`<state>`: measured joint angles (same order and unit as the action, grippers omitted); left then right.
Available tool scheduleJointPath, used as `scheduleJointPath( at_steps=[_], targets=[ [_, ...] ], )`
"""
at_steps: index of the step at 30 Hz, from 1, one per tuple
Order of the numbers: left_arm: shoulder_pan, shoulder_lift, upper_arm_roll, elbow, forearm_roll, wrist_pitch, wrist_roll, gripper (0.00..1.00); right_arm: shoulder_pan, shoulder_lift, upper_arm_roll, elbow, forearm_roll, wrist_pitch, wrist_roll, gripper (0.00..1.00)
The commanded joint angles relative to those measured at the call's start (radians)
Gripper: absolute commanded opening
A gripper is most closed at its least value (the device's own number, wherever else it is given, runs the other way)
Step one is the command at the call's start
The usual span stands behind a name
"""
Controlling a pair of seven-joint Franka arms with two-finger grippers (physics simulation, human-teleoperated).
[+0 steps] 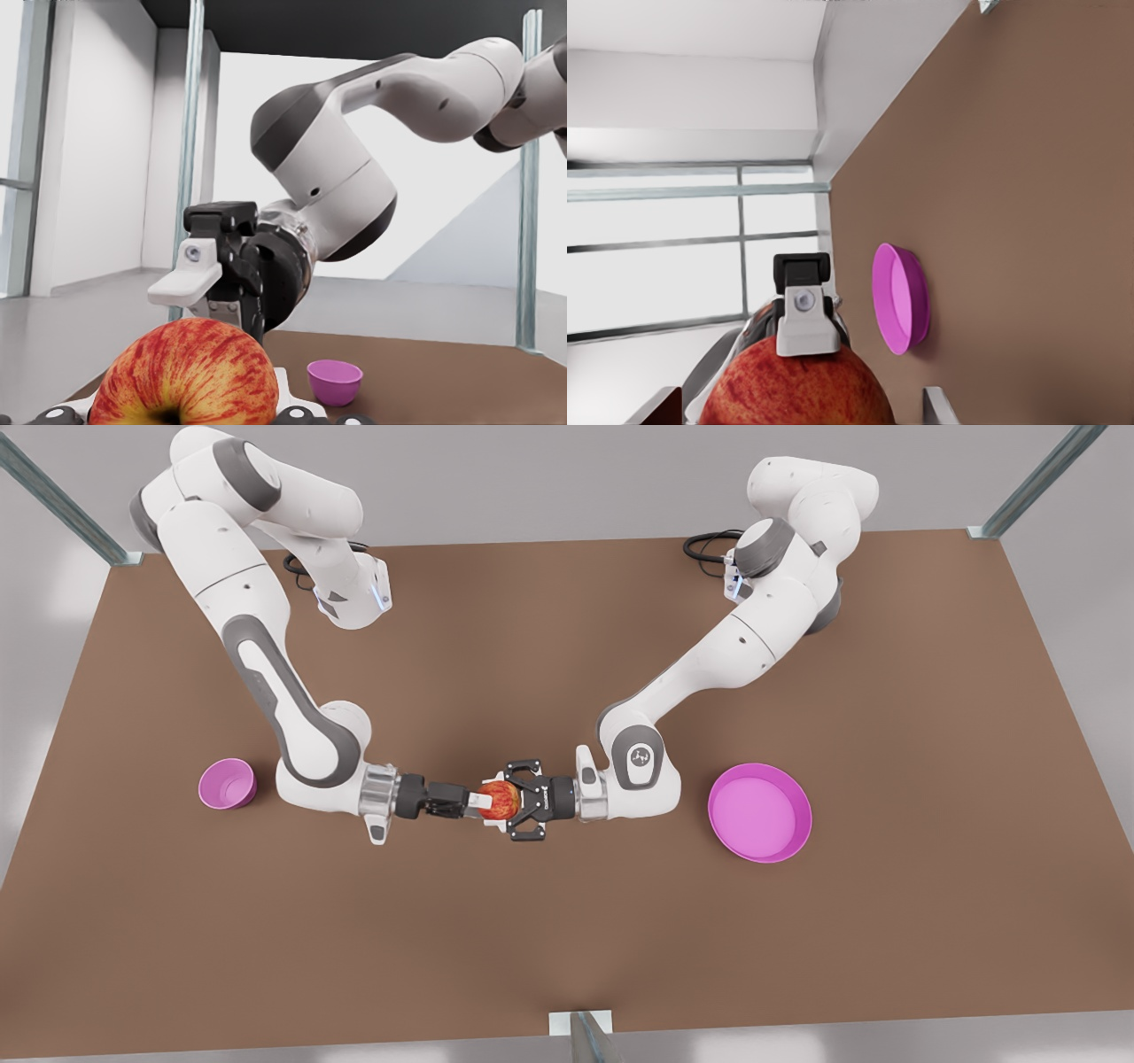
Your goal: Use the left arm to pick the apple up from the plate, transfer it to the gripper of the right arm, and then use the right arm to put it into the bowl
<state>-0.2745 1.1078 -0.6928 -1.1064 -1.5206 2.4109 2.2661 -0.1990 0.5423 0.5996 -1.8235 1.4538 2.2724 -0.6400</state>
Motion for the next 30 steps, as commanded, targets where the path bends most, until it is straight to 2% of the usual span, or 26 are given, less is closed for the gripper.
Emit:
scheduleJointPath(
  at_steps=[1, 11, 12, 14, 16, 18, 19, 20, 22, 30],
  targets=[
    [0.000, -0.002, -0.001, 0.000, 0.010, -0.010, 0.113, 0.62, 0.015, 0.001, 0.000, 0.003, 0.003, 0.061, -0.122, 1.00],
    [0.000, 0.003, 0.001, 0.000, 0.010, -0.010, 0.113, 0.62, -0.005, -0.021, 0.066, -0.026, 0.003, 0.065, -0.113, 0.99],
    [0.000, 0.003, 0.003, 0.000, 0.010, -0.010, 0.113, 0.62, -0.005, -0.018, 0.066, -0.025, 0.003, 0.065, -0.115, 0.93],
    [0.000, 0.003, 0.003, 0.000, 0.010, -0.010, 0.115, 0.62, -0.005, -0.013, 0.066, -0.025, 0.003, 0.067, -0.122, 0.88],
    [0.000, 0.003, 0.001, 0.000, 0.010, -0.010, 0.113, 0.62, 0.000, -0.012, 0.065, -0.022, 0.000, 0.110, -0.129, 0.78],
    [0.000, 0.003, 0.003, 0.000, 0.010, -0.010, 0.113, 0.62, 0.009, -0.010, 0.065, -0.017, 0.000, 0.137, -0.129, 0.78],
    [0.000, 0.003, 0.003, 0.000, 0.010, -0.010, 0.112, 0.69, 0.010, -0.010, 0.065, -0.016, 0.000, 0.139, -0.129, 0.78],
    [-0.002, 0.001, 0.003, 0.000, 0.011, -0.009, 0.105, 1.00, 0.010, -0.010, 0.065, -0.016, 0.000, 0.139, -0.130, 0.75],
    [-0.002, 0.001, 0.004, 0.000, 0.013, -0.009, 0.105, 1.00, 0.015, -0.009, 0.065, -0.014, 0.000, 0.153, -0.130, 0.71],
    [0.001, -0.003, 0.009, -0.004, 0.017, -0.004, 0.105, 1.00, 0.012, -0.009, 0.065, -0.010, 0.000, 0.151, -0.129, 0.71]
  ],
)
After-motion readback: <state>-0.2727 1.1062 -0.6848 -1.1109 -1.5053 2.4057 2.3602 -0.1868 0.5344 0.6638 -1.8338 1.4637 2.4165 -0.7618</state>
